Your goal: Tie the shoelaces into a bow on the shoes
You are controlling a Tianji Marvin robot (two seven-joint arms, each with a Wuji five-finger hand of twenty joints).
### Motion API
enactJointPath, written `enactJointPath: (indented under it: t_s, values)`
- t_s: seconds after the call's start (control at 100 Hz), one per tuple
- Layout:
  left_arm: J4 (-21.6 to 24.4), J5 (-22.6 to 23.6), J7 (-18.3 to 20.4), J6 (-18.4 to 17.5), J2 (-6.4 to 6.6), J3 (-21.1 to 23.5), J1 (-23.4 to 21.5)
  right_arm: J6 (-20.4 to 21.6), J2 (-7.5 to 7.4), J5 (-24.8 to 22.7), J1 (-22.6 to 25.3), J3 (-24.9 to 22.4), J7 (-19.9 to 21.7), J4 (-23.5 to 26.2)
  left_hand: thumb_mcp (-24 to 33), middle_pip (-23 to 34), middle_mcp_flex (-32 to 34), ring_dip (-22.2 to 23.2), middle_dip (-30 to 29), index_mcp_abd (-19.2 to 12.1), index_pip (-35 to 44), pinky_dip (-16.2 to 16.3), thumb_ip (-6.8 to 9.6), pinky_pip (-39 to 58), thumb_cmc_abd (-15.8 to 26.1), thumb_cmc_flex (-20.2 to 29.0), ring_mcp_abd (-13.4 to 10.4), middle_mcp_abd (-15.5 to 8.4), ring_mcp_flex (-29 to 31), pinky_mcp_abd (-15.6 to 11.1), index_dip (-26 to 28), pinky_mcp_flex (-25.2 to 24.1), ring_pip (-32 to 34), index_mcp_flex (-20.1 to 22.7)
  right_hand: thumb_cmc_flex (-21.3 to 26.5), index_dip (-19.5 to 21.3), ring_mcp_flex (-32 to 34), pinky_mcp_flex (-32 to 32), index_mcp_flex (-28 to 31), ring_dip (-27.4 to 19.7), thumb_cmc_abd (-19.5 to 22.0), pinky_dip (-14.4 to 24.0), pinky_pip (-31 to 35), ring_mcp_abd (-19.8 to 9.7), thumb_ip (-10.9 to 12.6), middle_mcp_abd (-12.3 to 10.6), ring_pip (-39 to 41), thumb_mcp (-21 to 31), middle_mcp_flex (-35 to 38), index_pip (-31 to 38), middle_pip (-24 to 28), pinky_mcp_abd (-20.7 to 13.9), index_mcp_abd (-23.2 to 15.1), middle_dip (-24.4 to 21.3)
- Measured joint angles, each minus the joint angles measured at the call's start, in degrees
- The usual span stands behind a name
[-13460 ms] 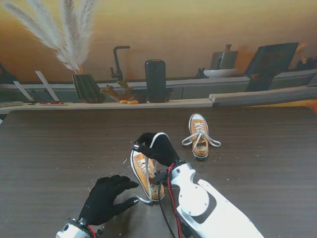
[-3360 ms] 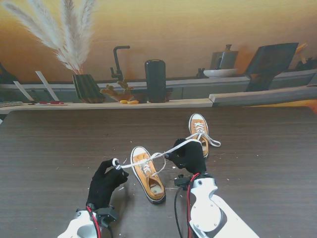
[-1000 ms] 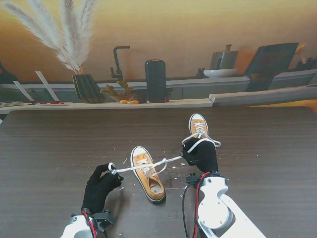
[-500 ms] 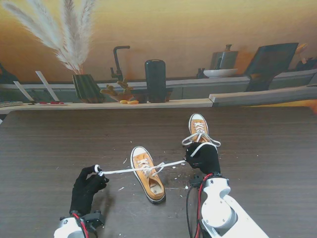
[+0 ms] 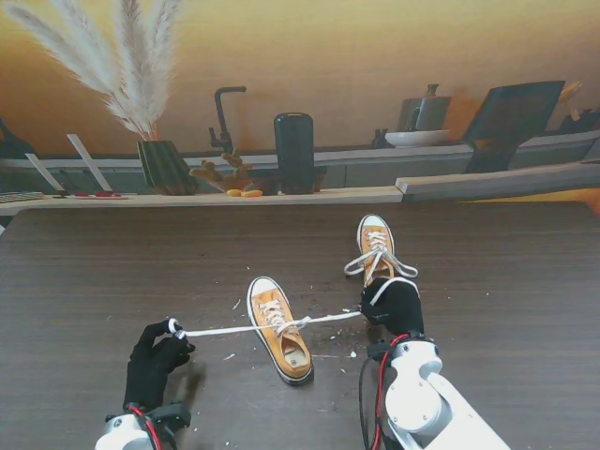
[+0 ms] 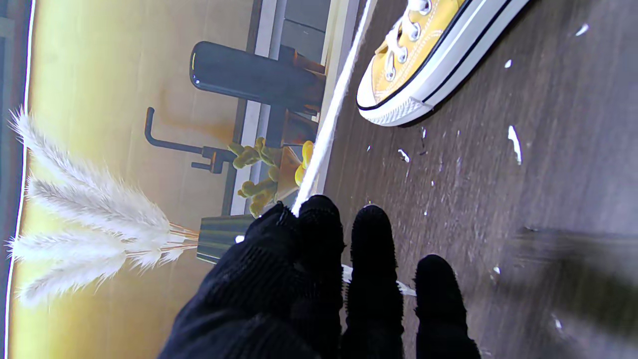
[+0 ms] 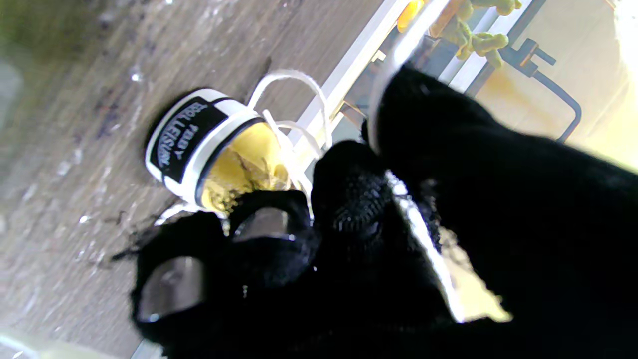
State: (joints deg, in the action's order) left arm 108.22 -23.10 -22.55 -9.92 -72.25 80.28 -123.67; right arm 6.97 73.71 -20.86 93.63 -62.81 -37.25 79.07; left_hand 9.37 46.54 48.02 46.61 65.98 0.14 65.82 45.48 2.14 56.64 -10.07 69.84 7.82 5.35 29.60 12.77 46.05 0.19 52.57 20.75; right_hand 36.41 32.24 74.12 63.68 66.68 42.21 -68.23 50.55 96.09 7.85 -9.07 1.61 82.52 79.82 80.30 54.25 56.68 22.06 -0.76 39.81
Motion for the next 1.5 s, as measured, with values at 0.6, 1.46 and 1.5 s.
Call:
enactJointPath:
  t_s: [0.6,1.46,1.5]
  values:
    - [-0.83,3.08,-6.19,-2.13,-1.34,3.32,-1.18,-0.53,-0.15,1.09,0.9,-0.16,0.03,-1.04,0.03,0.23,0.0,0.01,0.0,0.0,0.28,0.0,0.0,0.87,-0.12,0.0,0.02,0.04,0.0,0.0,-0.1,0.36,0.76,-0.01,0.03,0.01,0.0,0.0,0.0,0.0,-0.01,0.02,0.0,0.0,0.0,0.06,0.0,0.0,0.0,0.0,-0.09,0.0,0.0,-0.02]
    - [-2.11,47.13,-3.02,11.59,1.51,7.0,-1.95,-3.1,-4.63,-10.94,8.37,-7.66,13.41,10.4,-3.19,-21.01,-21.64,-6.2,-25.09,5.17,-41.96,2.54,2.53,-34.78,2.14,-23.08,3.02,5.21,-15.31,-2.49,-21.4,1.38,-23.42,7.08,-16.64,-8.16,-0.03,-9.21,-12.84,-5.42,27.95,-1.9,-11.79,5.68,1.38,4.91,-19.56,-14.15,-14.42,-19.89,-4.93,6.82,2.97,-2.17]
    - [-2.15,49.13,-2.31,13.72,1.88,7.4,-1.86,-3.85,-5.23,-11.93,8.98,-8.4,15.7,11.49,-3.83,-21.02,-19.63,-6.53,-25.17,5.23,-42.5,2.89,3.19,-32.59,2.25,-24.57,3.54,5.71,-14.2,-1.88,-21.41,2.17,-23.42,8.85,-17.35,-7.24,-0.03,-9.31,-12.88,-5.42,29.81,-1.8,-11.82,5.73,1.38,5.05,-19.65,-16.84,-14.56,-20.82,-4.93,6.83,3.39,-2.17]
